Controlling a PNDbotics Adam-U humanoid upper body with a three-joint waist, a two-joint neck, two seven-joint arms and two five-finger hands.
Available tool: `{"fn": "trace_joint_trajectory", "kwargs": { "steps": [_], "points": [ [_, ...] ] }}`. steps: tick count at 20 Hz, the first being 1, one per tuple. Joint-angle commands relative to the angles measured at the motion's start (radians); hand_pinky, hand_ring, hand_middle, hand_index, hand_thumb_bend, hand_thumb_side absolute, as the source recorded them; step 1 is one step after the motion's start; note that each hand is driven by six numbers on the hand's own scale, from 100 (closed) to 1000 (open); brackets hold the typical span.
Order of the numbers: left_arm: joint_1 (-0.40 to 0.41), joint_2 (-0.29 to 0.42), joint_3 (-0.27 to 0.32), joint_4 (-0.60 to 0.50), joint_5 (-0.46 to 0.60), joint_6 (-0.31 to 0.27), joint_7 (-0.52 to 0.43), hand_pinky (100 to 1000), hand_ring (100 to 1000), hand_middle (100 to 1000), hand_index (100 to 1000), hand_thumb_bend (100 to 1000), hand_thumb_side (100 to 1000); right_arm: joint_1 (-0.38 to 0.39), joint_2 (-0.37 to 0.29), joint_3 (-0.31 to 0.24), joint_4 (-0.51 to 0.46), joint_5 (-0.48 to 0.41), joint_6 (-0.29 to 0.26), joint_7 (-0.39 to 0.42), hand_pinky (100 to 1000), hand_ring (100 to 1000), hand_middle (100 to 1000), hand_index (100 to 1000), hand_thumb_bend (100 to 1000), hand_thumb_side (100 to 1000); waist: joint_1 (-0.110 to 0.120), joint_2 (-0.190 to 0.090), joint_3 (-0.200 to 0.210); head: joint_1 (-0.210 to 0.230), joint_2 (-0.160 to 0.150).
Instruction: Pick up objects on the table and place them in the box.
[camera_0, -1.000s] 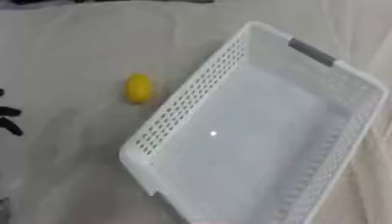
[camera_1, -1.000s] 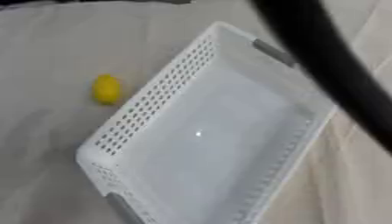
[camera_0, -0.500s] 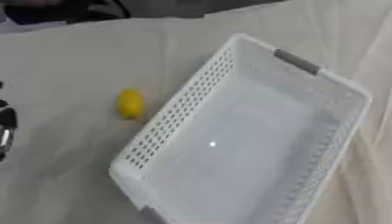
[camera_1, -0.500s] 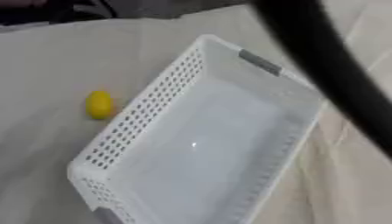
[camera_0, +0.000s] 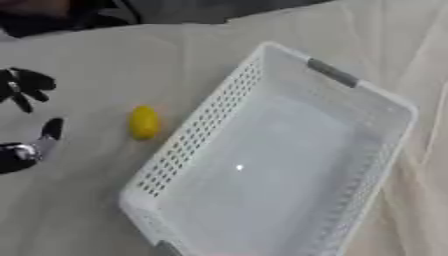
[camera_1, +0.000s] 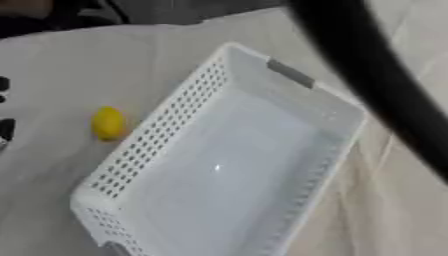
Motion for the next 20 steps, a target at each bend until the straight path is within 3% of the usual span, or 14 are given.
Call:
{"fn": "trace_joint_trajectory", "kwargs": {
  "steps": [1,5,11,20],
  "points": [
    [-0.052,0.032,-0.017,0.024,-0.028,-0.023,-0.012,432,608,717,780,100,444,0.009,0.001,-0.003,0.002,0.005,0.002,0.004,470,582,676,719,100,877,-0.005,-0.014,0.0,0.011,-0.003],
    [-0.129,0.014,-0.043,0.085,-0.051,-0.041,-0.029,432,607,716,778,100,417,0.01,0.003,-0.003,0.001,0.009,0.004,0.003,470,582,677,719,100,877,-0.006,-0.013,-0.001,0.014,0.001],
    [-0.224,-0.059,-0.085,0.187,-0.088,-0.074,-0.062,419,600,711,772,100,478,0.011,0.005,-0.004,-0.001,0.012,0.007,0.003,471,582,677,720,100,877,-0.007,-0.011,-0.003,0.012,0.006],
    [-0.258,-0.207,-0.074,0.279,-0.104,-0.078,-0.065,365,574,696,763,100,564,0.012,0.008,-0.007,-0.006,0.016,0.008,0.004,471,582,677,720,100,878,-0.011,-0.009,-0.005,0.005,0.016]
  ]
}}
